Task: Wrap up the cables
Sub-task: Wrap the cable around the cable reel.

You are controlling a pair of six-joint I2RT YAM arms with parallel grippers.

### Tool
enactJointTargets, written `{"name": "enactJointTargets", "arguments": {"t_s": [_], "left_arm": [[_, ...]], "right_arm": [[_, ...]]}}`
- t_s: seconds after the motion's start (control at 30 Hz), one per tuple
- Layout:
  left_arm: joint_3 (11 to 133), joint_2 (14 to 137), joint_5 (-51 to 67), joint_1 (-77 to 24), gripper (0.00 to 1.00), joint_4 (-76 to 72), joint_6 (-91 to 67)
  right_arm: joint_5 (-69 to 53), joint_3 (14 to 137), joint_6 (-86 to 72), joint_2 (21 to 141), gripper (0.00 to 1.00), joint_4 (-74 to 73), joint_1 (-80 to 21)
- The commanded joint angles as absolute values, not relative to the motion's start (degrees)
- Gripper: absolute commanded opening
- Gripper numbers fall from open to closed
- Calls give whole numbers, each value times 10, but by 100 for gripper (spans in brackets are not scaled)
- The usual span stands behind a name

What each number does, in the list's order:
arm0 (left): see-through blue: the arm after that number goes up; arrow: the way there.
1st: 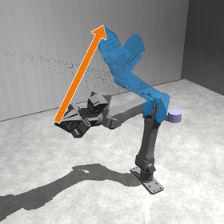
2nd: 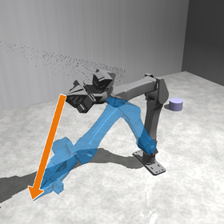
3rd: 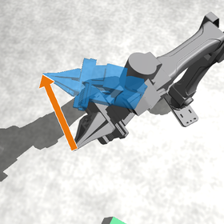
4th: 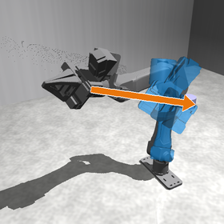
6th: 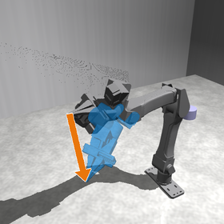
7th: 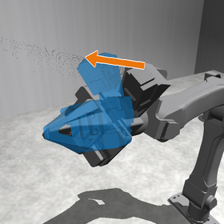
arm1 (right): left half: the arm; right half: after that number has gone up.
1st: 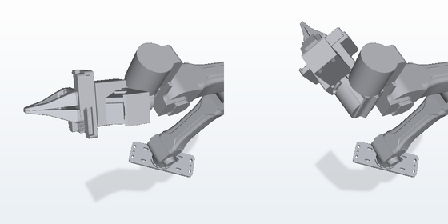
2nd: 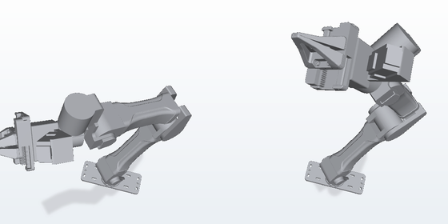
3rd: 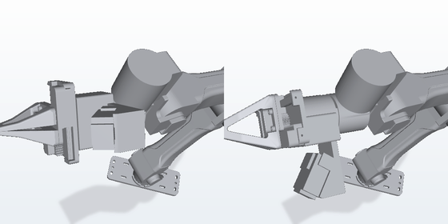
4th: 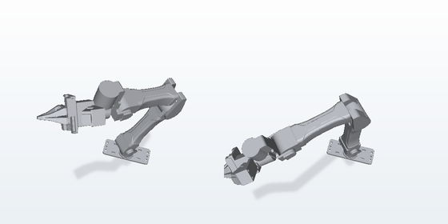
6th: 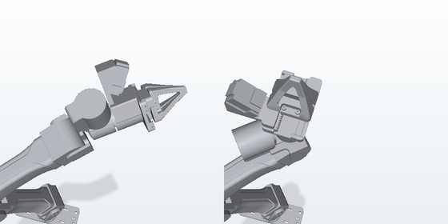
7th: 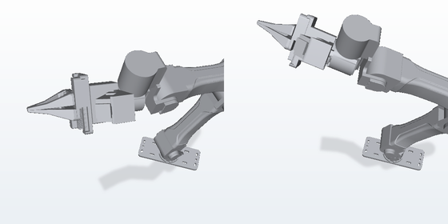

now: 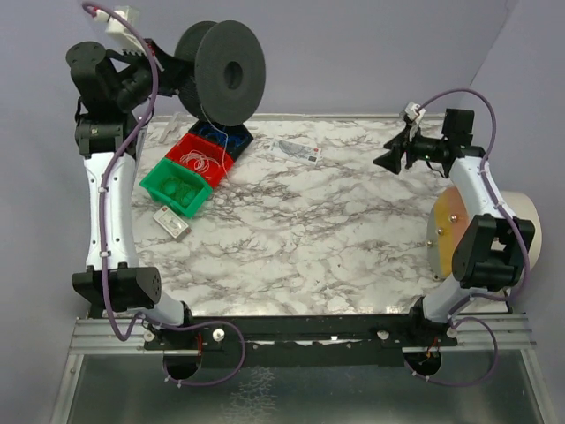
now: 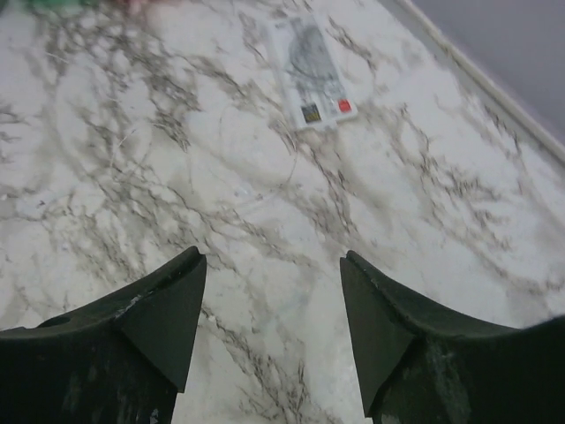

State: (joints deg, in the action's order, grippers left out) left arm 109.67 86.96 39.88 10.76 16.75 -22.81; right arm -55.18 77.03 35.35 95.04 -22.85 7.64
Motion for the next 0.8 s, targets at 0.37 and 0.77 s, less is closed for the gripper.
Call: {"name": "enactJointTargets", "arguments": {"t_s": [0.37, 0.77], "left_arm": [[1249, 975, 410, -174, 0, 103, -266], [1224, 1001, 472, -221, 0, 5, -349]], "right_arm": [[-683, 684, -26, 932, 74, 222, -134], [-719, 617, -458, 1075, 75, 766, -196]]}}
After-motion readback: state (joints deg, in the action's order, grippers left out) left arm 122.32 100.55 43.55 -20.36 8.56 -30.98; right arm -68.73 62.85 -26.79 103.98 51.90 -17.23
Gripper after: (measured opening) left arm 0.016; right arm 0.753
